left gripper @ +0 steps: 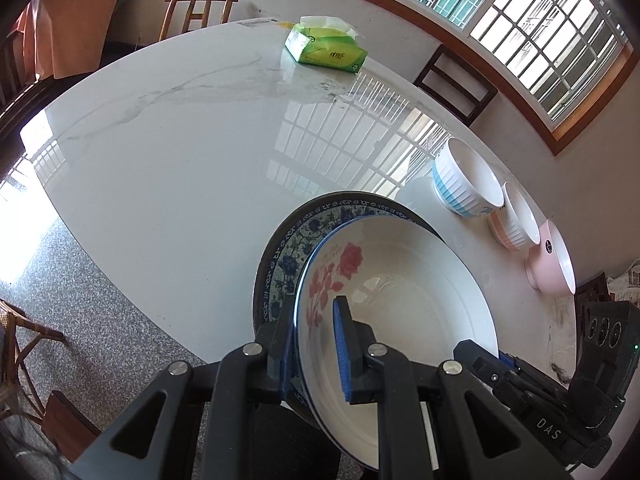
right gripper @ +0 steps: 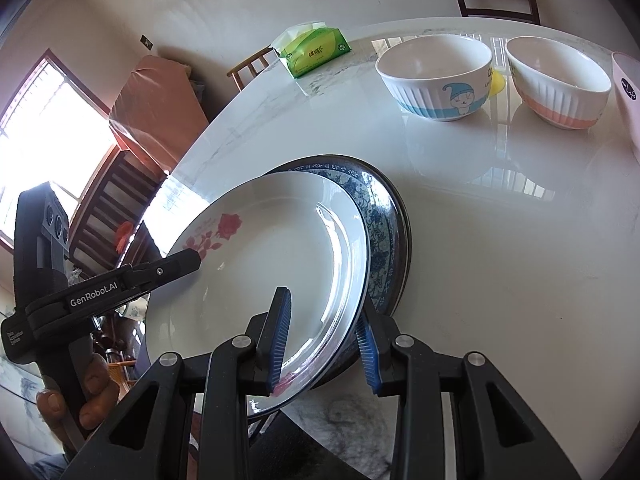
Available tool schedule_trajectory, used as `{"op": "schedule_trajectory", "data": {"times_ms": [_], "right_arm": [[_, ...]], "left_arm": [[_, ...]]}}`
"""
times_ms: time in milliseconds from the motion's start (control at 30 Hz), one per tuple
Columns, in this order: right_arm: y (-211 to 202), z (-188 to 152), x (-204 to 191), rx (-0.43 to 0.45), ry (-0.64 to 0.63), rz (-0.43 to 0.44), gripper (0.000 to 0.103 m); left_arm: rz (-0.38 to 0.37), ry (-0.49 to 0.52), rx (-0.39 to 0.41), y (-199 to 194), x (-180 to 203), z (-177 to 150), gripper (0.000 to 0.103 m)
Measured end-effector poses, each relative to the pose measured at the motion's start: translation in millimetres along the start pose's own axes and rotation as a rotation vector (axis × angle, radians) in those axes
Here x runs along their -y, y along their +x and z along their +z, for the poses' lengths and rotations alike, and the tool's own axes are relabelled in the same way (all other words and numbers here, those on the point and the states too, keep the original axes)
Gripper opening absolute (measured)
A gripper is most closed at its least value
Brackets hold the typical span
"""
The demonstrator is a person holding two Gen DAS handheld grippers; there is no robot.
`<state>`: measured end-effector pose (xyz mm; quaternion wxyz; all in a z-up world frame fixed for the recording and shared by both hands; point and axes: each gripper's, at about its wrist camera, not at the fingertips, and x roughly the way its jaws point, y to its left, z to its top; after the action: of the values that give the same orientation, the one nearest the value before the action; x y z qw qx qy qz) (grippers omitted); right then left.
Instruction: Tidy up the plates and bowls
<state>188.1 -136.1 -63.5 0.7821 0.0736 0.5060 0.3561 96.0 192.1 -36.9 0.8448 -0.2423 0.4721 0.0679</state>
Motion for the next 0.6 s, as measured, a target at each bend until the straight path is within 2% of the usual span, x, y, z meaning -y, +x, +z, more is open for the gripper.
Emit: {"op": "schedule_trajectory", "data": {"times_ms": [600], "right_arm": [[6.6,2.3,-1.3,-0.011,0.001,-0.011,0.032]], "left_arm": [[0.006,-0.007,-0.013,7.7,-2.0,2.4,0.017]]}}
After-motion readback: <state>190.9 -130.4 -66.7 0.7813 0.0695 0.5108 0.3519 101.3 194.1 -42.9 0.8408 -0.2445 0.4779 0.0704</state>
